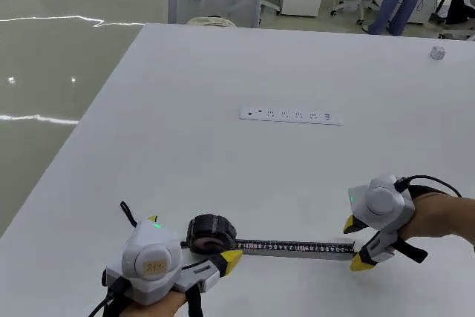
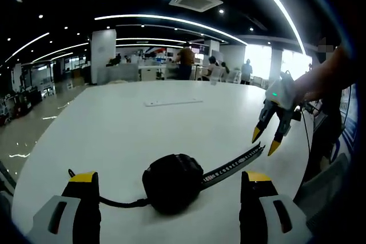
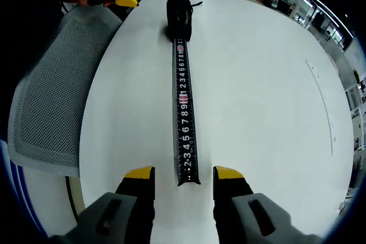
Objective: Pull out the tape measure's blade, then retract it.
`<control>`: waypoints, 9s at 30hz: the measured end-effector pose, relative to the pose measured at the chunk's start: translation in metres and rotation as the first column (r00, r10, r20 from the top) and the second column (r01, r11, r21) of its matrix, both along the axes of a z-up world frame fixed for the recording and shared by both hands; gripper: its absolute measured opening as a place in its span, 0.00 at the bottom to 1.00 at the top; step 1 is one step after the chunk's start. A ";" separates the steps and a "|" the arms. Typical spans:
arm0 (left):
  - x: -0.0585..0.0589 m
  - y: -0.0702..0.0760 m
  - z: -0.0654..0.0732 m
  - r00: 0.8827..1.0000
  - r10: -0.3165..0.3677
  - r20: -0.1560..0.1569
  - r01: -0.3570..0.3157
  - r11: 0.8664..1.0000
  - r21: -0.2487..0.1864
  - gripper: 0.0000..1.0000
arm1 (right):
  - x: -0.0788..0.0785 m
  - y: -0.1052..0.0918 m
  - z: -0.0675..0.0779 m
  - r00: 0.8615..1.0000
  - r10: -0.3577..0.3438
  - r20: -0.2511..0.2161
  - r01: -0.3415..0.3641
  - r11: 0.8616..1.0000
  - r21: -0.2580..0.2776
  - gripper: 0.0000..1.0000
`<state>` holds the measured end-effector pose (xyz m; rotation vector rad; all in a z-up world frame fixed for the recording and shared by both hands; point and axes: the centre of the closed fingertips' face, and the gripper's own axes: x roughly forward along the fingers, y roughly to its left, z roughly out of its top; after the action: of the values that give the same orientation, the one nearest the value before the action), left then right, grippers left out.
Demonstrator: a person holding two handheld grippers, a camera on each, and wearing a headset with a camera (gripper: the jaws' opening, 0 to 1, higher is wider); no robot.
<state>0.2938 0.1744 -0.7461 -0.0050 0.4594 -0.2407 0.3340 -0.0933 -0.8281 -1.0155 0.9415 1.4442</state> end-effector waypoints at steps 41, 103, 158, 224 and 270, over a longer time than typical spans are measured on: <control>0.014 0.007 -0.024 0.984 0.160 -0.079 -0.166 0.983 -0.072 0.98 | 0.009 -0.009 -0.011 0.995 -0.096 -0.003 0.095 0.983 -0.158 0.16; 0.032 -0.015 -0.057 0.963 0.128 -0.235 -0.144 0.988 -0.052 0.58 | 0.005 -0.006 -0.010 0.982 -0.188 0.014 0.187 0.968 -0.170 0.15; 0.031 -0.014 -0.057 0.965 0.110 -0.240 -0.130 0.989 -0.071 0.58 | 0.001 0.011 -0.011 0.980 -0.198 0.010 0.197 0.968 -0.157 0.15; 0.031 -0.015 -0.058 0.964 0.101 -0.245 -0.126 0.988 -0.088 0.58 | -0.005 0.043 -0.012 0.978 -0.211 -0.007 0.208 0.970 -0.125 0.15; 0.031 -0.015 -0.058 0.966 0.095 -0.240 -0.120 0.988 -0.093 0.58 | -0.008 0.064 -0.011 0.978 -0.207 -0.015 0.205 0.974 -0.101 0.15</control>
<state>0.3246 0.1590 -0.8039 -0.1643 0.6801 -0.1577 0.3263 -0.0296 -0.8393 -0.9429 1.1123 1.2503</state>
